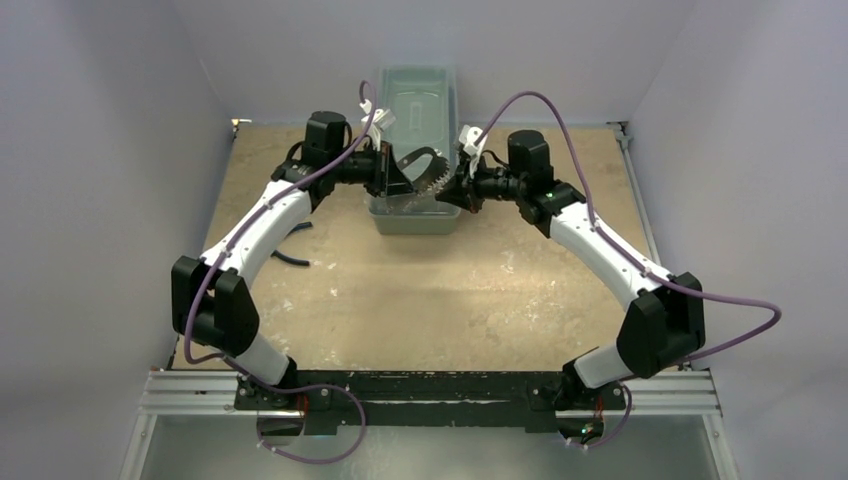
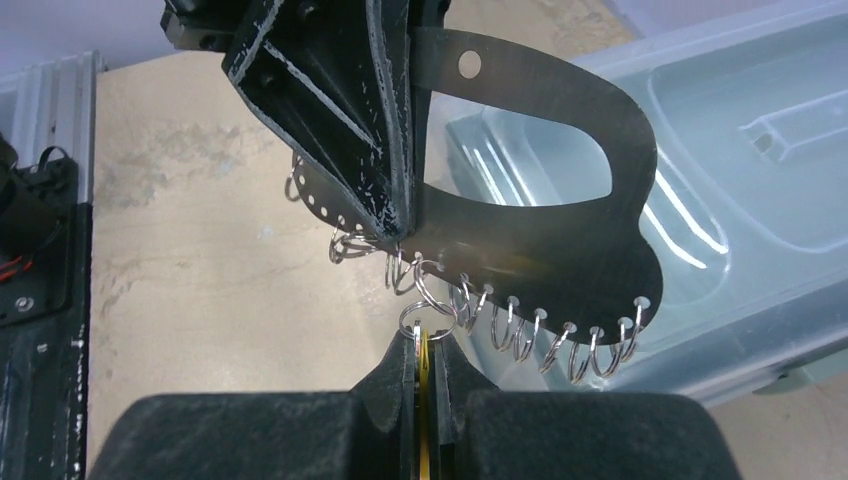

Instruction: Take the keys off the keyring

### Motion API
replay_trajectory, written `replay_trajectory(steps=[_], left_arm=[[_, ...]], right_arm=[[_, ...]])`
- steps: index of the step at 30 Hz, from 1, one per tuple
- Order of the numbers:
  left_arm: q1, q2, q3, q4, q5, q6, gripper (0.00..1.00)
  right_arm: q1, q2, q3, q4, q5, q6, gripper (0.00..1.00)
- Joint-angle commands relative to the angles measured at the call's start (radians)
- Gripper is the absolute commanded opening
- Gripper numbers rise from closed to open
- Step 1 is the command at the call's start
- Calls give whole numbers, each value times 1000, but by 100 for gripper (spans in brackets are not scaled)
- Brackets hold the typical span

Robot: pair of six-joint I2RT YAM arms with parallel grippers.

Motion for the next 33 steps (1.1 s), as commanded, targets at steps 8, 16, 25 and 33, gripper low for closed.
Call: replay_trajectory(steps=[8, 16, 25, 33], left_arm=[[15, 133, 176, 46, -104, -96, 0], [60, 190, 228, 45, -146, -51, 0], [56, 89, 117, 80, 230, 3, 0], [-4, -109, -198, -43, 100, 120, 0]], right_arm=[[-34, 100, 207, 13, 59, 20, 0], [-37, 152, 240, -58, 56, -14, 0], [-40, 36, 142, -100, -13, -53, 0], [3, -170, -179, -139, 6, -58, 0]])
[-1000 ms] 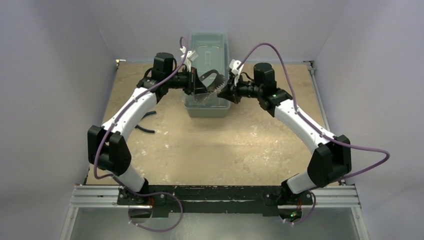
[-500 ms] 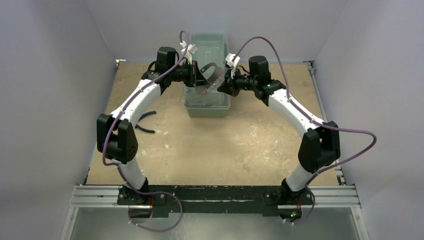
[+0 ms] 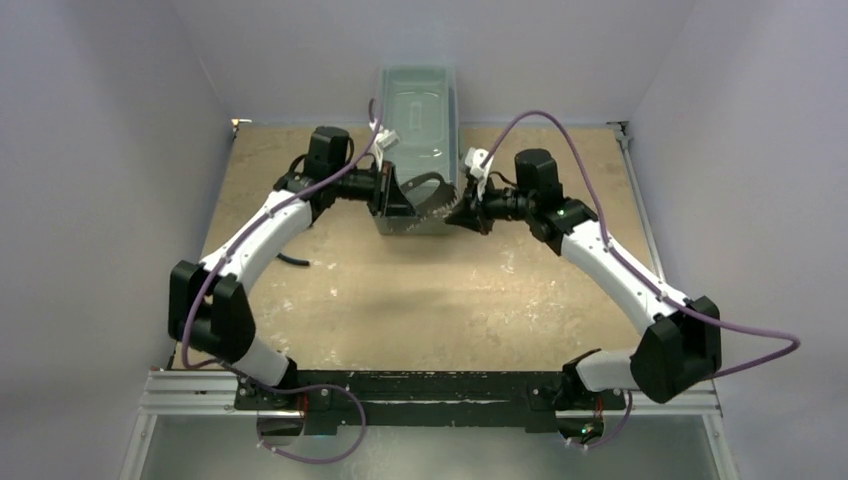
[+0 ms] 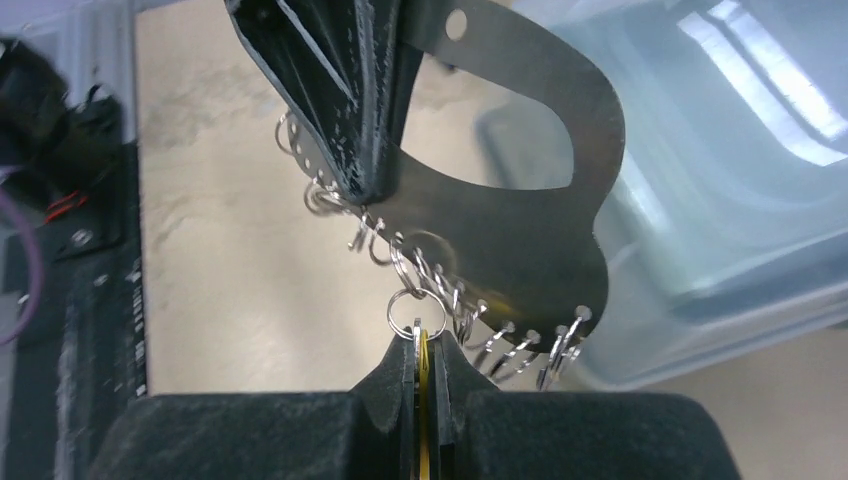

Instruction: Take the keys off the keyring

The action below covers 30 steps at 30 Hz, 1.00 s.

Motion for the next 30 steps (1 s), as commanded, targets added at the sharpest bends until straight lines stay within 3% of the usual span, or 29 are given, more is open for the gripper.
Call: replay_trajectory(steps=[1, 5, 8, 15, 20, 28, 30], left_arm=[[-11, -155, -221, -14, -115, 74, 0], [-20, -281, -494, 219, -230, -149, 0], [-20, -295, -600, 267, -303, -228, 0], [-21, -303, -768, 410, -371, -175, 0], [-23, -239, -837, 544, -394, -122, 0], [-23, -125, -905, 662, -454, -151, 0], [-23, -107, -905, 669, -461, -157, 7]], right_arm=[[29, -89, -136, -49, 8, -29, 0], [107, -127, -262, 5, 23, 12, 0], [129, -123, -333, 92, 24, 94, 0], [141, -35, -460, 338, 20, 206, 0], [163, 94, -443, 359, 17, 212, 0], [165, 168, -488, 420, 35, 313, 0], [169, 181, -501, 428, 40, 329, 0]])
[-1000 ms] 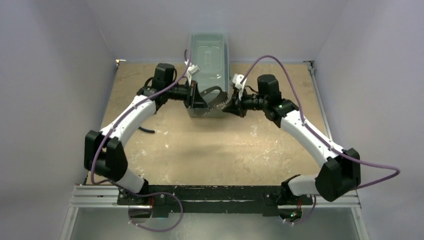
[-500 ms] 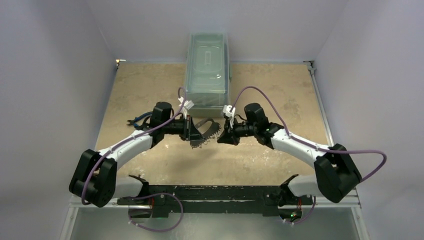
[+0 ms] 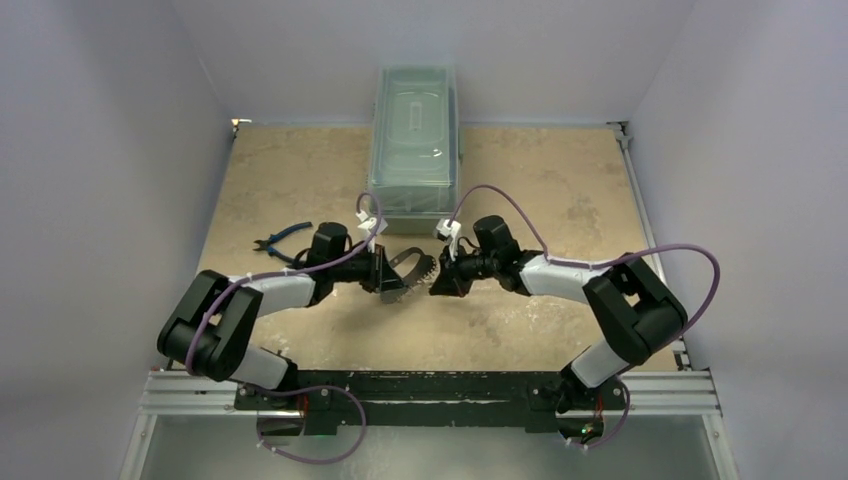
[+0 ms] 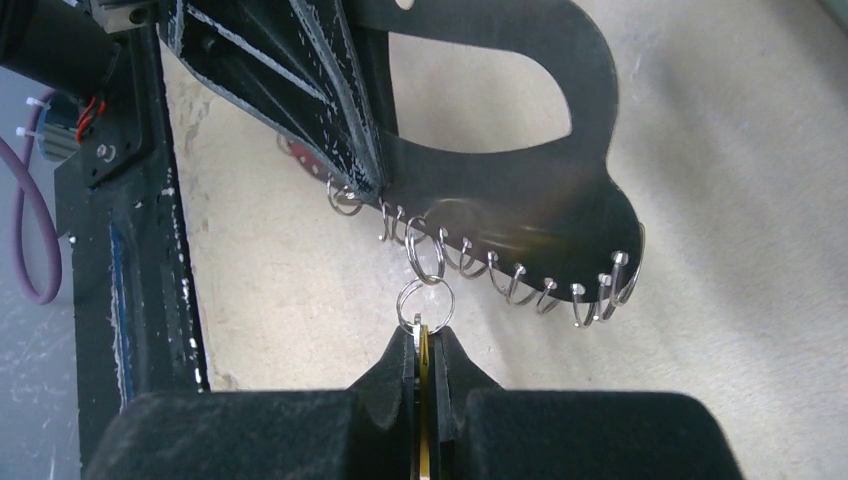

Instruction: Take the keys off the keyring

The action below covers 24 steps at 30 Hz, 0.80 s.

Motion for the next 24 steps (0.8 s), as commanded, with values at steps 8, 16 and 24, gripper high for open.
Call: replay_trajectory(steps=[8, 16, 24], left_arm=[[42, -97, -40, -70, -200, 97, 58], [-7, -257, -64, 9, -128, 298, 61], [-151, -159, -151, 249, -117, 576, 43]], right_arm=[[18, 64, -12, -25, 108, 93, 0], [18, 98, 7, -49, 151, 111, 0], [18, 2, -16, -121, 178, 197, 0]])
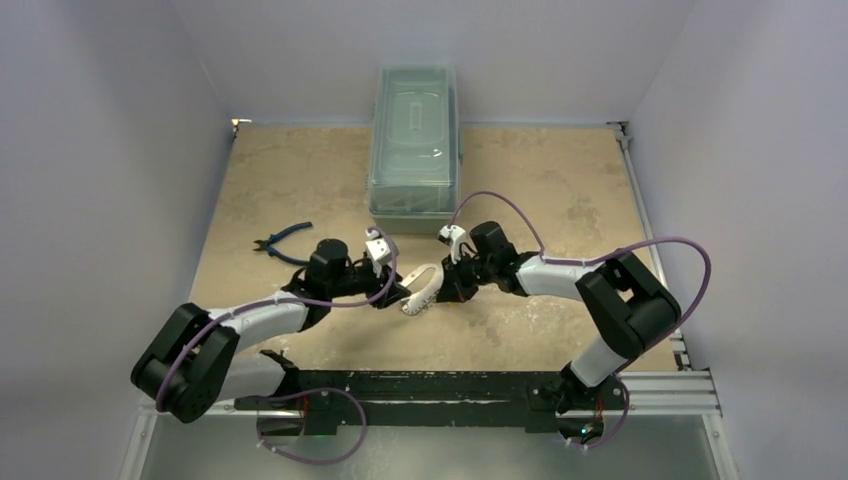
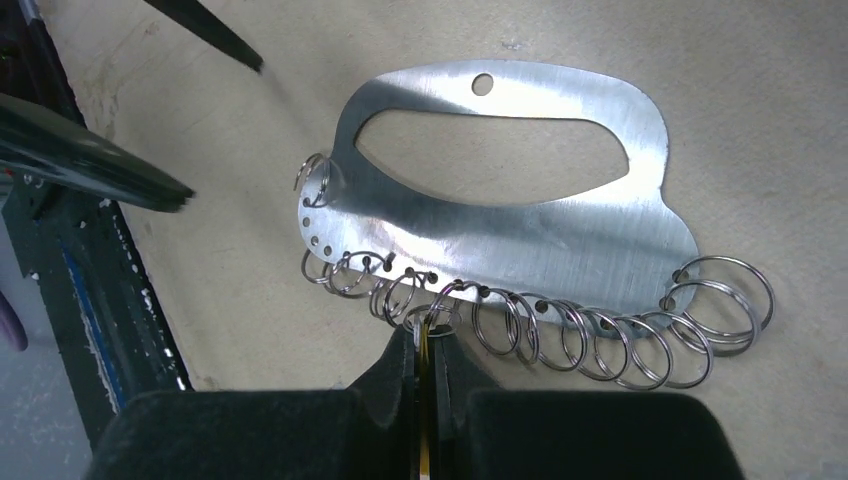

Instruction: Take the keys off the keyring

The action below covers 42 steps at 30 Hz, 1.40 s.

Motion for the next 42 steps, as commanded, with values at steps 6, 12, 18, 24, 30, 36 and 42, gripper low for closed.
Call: replay_trajectory(steps=[6, 12, 18, 24, 30, 36, 42], left_arm=[[-128, 167, -72, 397, -23, 230, 37], [-230, 285, -80, 590, -123, 252, 32], [-246, 439, -79, 756, -164, 248, 29], [-249, 496, -60, 815, -139, 228, 28], [-249, 511, -20, 822, -129, 177, 29], [-249, 555, -2, 829, -91, 127, 29], [-250, 592, -9, 804, -74, 111, 29]], right_arm=[[-5, -62, 11, -109, 35, 97, 0], [-15, -73, 27, -167, 40, 105, 0], [-35, -80, 16, -189, 54, 121, 0], [-36, -53, 26, -193, 44, 118, 0], [-37, -46, 32, -198, 35, 102, 0], [-36, -45, 28, -195, 37, 109, 0], [-37, -49, 26, -191, 34, 112, 0]])
